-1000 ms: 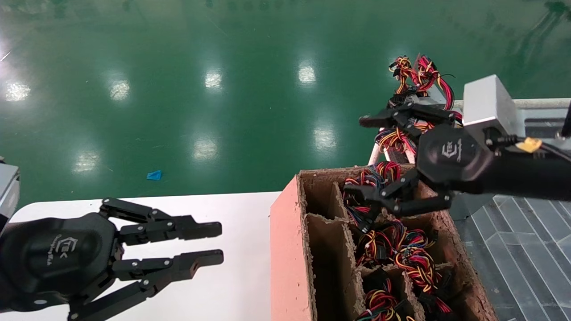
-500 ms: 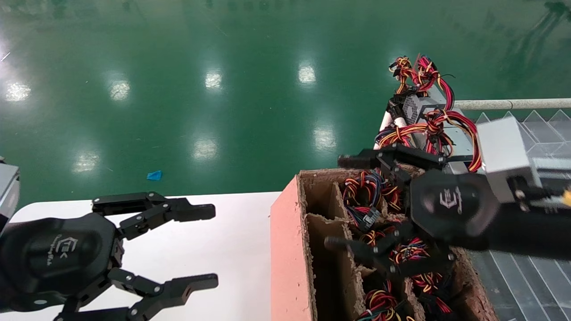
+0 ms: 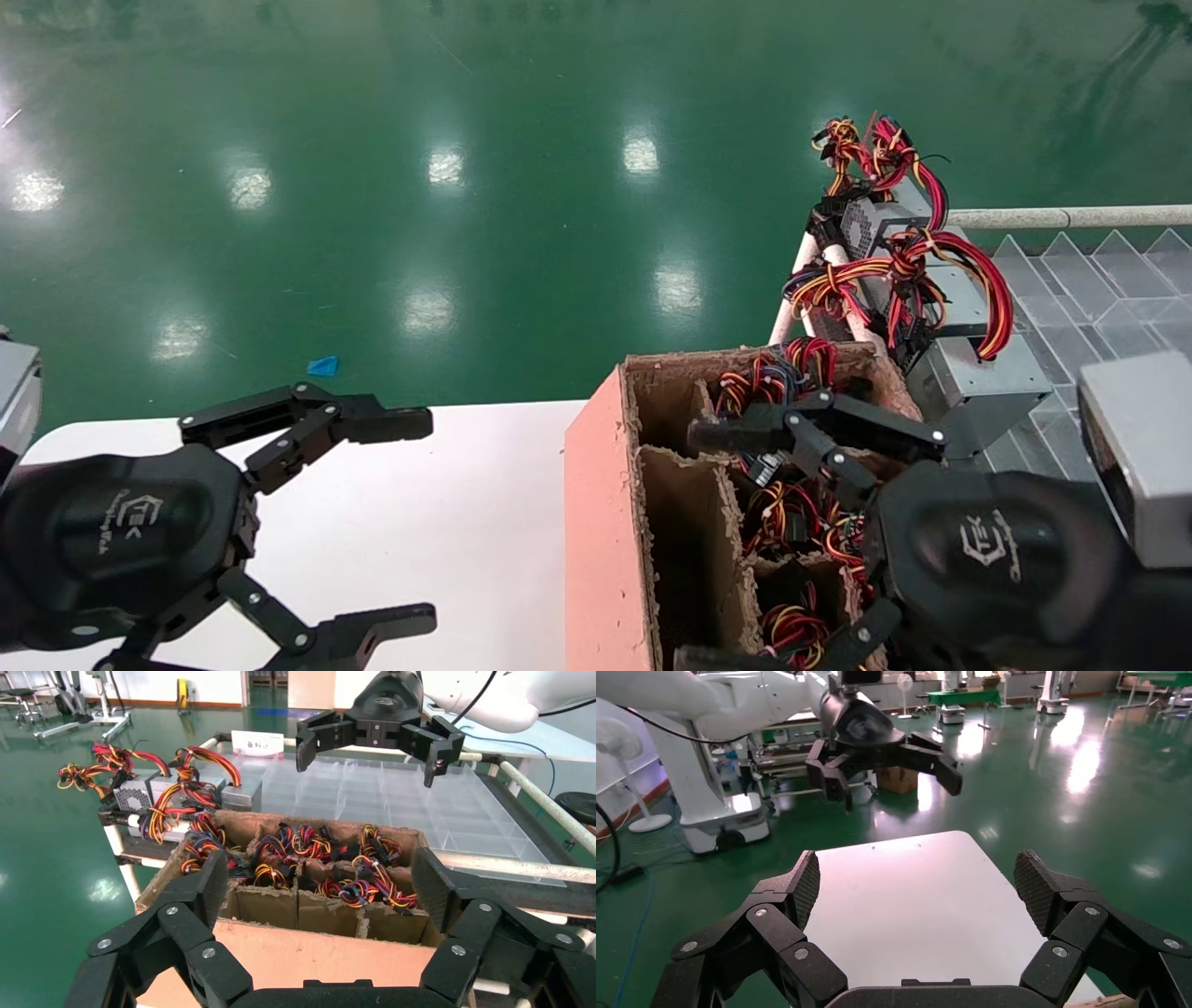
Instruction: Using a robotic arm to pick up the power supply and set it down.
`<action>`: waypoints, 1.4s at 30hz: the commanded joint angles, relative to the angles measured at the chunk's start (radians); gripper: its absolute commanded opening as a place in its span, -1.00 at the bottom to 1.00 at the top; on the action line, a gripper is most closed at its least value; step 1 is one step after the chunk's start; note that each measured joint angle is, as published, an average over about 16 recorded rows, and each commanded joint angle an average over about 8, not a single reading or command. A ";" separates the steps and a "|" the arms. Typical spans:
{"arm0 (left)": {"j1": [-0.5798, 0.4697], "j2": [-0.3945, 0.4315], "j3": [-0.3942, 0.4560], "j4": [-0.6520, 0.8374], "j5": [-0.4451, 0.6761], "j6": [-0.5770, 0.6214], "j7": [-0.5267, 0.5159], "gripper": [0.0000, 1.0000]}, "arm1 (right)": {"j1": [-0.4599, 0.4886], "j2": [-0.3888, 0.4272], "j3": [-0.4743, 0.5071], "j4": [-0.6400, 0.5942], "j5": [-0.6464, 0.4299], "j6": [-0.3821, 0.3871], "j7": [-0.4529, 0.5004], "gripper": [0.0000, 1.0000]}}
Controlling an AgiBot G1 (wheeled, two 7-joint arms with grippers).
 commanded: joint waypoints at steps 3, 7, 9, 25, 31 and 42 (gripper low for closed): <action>0.000 0.000 0.000 0.000 0.000 0.000 0.000 1.00 | -0.030 0.000 0.026 0.014 0.009 -0.009 0.009 1.00; 0.000 0.000 0.000 0.000 0.000 0.000 0.000 1.00 | -0.021 0.000 0.019 0.010 0.008 -0.007 0.007 1.00; 0.000 0.000 0.000 0.000 0.000 0.000 0.000 1.00 | -0.017 0.000 0.015 0.008 0.007 -0.005 0.006 1.00; 0.000 0.000 0.000 0.000 0.000 0.000 0.000 1.00 | 0.001 0.000 -0.001 0.000 0.000 0.000 0.002 1.00; 0.000 0.000 0.000 0.000 0.000 0.000 0.000 1.00 | 0.004 0.000 -0.003 -0.001 -0.001 0.001 0.001 1.00; 0.000 0.000 0.000 0.000 0.000 0.000 0.000 1.00 | 0.006 0.000 -0.005 -0.002 -0.002 0.001 0.001 1.00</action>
